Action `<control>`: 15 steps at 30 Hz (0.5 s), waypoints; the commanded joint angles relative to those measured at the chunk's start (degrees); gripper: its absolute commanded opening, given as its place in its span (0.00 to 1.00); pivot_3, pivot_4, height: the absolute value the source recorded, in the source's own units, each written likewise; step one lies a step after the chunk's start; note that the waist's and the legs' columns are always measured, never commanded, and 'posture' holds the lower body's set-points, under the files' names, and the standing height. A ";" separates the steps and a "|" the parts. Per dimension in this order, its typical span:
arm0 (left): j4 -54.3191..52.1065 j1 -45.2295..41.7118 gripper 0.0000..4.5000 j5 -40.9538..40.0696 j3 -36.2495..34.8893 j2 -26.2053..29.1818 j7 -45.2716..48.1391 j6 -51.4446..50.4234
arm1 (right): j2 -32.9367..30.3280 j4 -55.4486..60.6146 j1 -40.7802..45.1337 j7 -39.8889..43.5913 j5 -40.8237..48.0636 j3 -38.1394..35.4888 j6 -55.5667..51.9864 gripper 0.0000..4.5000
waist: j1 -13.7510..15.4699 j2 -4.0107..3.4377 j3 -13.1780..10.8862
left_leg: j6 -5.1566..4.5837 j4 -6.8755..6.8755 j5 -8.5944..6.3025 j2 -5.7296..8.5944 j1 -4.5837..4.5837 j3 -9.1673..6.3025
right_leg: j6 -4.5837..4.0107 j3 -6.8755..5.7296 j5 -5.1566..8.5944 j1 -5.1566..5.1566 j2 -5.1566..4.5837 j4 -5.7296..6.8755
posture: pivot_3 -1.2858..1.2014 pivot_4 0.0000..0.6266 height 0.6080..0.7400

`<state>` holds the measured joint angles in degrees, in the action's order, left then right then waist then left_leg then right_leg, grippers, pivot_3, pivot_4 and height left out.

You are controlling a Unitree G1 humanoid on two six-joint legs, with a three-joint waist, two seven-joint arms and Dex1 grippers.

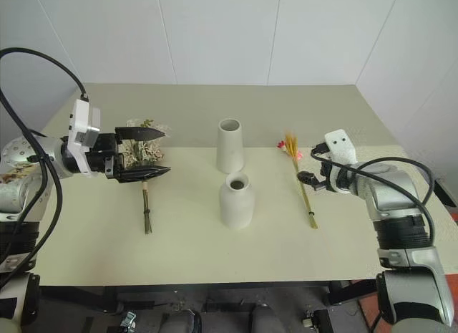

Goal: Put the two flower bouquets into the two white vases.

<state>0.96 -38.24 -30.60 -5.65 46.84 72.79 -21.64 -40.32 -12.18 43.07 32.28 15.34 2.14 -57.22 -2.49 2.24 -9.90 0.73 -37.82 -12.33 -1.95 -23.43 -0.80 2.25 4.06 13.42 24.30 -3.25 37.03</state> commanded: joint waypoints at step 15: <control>-4.64 2.96 1.00 -1.79 -2.87 2.82 -0.59 -2.69 | 7.98 -29.73 14.97 3.48 -8.02 4.57 9.16 0.33 | -0.09 -0.03 -0.02 | 0.00 0.02 0.00 0.00 0.00 -0.01 | -0.01 -0.02 0.00 0.02 0.00 0.00 | 0.52 0.24 1.00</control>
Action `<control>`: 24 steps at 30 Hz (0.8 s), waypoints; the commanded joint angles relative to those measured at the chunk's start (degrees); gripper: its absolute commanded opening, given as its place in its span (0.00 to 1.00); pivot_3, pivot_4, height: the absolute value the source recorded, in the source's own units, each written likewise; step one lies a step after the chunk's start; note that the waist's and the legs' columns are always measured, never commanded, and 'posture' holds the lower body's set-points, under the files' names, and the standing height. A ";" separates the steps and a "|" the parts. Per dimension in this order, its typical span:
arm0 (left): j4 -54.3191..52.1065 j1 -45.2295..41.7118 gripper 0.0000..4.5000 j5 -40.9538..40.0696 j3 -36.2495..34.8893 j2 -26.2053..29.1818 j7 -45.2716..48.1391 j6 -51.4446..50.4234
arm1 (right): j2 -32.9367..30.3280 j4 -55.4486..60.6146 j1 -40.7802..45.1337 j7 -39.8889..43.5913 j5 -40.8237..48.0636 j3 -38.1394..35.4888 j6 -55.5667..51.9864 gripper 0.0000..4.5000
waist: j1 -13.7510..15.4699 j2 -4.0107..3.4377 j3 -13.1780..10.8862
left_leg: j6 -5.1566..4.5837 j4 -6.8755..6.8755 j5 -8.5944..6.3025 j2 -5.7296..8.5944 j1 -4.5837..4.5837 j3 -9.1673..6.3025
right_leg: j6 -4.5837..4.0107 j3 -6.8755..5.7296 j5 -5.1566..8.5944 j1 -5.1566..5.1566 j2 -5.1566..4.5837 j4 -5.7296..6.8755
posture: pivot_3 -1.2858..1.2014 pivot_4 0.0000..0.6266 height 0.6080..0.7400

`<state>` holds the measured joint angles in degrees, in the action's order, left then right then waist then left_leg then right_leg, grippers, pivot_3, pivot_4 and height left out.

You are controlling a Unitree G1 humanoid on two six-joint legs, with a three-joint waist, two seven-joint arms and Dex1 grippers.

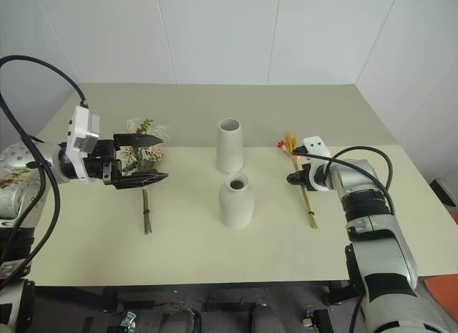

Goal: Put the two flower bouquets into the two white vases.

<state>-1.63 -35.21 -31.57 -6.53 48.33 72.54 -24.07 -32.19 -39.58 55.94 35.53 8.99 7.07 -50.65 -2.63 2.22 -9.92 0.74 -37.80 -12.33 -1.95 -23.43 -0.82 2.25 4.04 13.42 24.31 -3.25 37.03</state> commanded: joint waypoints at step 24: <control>3.69 -3.51 1.00 2.13 -0.45 0.78 0.07 2.96 | 17.80 -9.27 19.96 -28.33 4.15 -22.33 57.20 0.01 | -1.51 -0.11 -0.08 | 0.01 0.12 0.00 -0.02 0.04 -0.04 | -0.03 -0.01 -0.03 0.08 0.00 0.07 | 0.52 0.24 1.00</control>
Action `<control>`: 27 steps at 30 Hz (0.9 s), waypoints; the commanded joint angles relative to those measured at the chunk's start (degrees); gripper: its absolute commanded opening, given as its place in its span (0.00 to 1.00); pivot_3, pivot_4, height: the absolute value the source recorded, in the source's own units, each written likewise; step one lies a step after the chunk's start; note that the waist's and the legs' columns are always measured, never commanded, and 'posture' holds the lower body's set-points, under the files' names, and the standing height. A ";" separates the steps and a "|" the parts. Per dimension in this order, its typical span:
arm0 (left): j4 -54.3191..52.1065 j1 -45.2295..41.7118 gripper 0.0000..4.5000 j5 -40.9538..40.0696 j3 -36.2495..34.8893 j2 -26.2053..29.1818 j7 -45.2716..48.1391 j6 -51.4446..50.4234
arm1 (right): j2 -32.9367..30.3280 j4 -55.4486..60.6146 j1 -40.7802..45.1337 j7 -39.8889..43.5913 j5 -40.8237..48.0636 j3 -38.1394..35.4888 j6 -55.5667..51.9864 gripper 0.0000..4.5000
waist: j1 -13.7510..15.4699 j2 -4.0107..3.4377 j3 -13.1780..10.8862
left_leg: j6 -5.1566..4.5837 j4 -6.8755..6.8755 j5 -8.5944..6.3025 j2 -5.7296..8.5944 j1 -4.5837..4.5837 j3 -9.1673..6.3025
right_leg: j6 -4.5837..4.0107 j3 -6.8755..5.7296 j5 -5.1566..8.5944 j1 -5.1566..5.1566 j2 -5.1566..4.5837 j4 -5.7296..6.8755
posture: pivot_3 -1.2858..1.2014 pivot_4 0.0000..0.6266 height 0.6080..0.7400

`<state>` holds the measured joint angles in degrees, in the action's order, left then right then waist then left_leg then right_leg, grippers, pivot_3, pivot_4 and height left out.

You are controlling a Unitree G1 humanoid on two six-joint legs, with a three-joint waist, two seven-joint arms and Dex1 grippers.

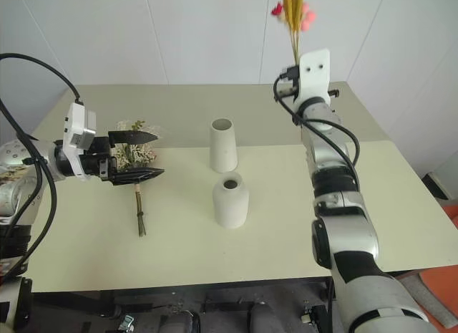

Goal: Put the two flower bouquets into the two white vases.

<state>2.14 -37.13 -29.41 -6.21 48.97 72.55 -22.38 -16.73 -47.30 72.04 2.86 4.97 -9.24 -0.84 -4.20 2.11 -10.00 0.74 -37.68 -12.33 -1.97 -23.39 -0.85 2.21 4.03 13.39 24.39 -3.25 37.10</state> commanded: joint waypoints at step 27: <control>-8.72 7.41 1.00 -3.04 -6.36 2.21 -4.81 -2.14 | 14.99 -21.74 11.21 22.83 17.49 -14.47 22.88 0.01 | 0.09 -0.10 -0.06 | 0.09 0.61 0.06 -0.02 0.13 -0.08 | -0.06 -0.09 -0.05 0.01 0.00 0.02 | 0.52 0.24 1.00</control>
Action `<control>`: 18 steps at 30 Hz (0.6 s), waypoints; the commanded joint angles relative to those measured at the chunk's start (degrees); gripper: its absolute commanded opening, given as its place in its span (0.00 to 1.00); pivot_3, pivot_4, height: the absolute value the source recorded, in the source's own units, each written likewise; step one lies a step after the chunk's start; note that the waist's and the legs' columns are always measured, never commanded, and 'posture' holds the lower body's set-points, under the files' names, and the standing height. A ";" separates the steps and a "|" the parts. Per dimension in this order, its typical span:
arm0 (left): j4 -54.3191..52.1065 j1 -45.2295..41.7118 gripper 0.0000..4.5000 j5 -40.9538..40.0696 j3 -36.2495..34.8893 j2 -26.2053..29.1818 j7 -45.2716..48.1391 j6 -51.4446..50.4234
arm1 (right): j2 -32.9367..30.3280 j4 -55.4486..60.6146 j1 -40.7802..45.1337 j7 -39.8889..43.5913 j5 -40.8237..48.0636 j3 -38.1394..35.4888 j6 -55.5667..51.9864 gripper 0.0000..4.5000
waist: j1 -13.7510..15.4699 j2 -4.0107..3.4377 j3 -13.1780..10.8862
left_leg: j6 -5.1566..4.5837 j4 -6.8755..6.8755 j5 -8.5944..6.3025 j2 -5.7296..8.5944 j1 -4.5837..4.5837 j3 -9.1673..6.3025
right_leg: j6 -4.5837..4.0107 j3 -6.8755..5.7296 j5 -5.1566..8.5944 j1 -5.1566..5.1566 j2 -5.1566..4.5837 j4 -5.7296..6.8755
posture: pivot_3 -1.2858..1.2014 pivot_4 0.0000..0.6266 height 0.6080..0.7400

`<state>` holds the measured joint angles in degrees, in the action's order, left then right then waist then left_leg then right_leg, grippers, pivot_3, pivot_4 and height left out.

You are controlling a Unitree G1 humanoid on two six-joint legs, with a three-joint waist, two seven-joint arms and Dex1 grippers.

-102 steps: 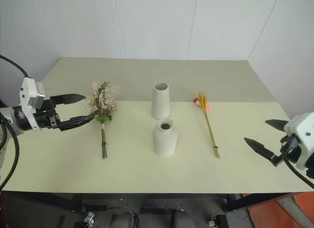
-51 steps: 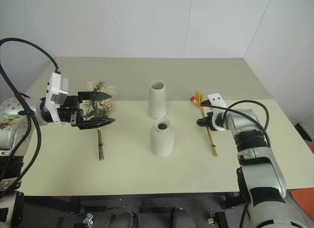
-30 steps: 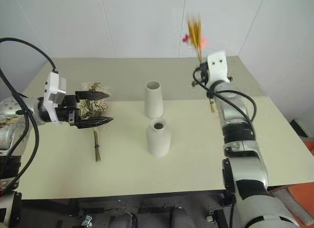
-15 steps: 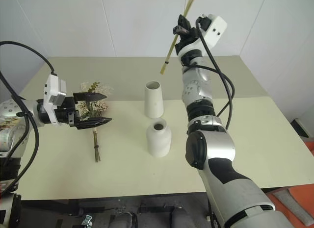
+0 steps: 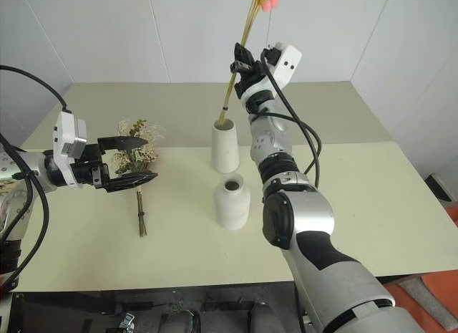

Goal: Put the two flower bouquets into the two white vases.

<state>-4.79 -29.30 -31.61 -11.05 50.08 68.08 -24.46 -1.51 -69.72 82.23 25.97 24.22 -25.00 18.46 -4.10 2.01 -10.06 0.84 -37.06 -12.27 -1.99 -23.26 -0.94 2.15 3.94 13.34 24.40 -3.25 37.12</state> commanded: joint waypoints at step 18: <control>0.32 -2.16 1.00 -0.04 -0.44 0.61 0.27 1.07 | 0.13 -0.62 -0.68 -2.96 -7.51 3.88 5.95 0.54 | -0.12 0.00 0.00 | 0.02 0.04 0.02 0.00 0.03 -0.01 | -0.01 0.01 0.00 0.00 0.00 0.00 | 0.52 0.24 1.00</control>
<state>-4.06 -29.76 -31.55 -10.90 50.08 68.23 -24.21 -1.32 -72.46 81.58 21.66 16.09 -20.95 22.41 -4.22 2.01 -10.06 0.86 -37.01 -12.26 -1.99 -23.23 -0.94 2.14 3.95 13.34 24.40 -3.24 37.12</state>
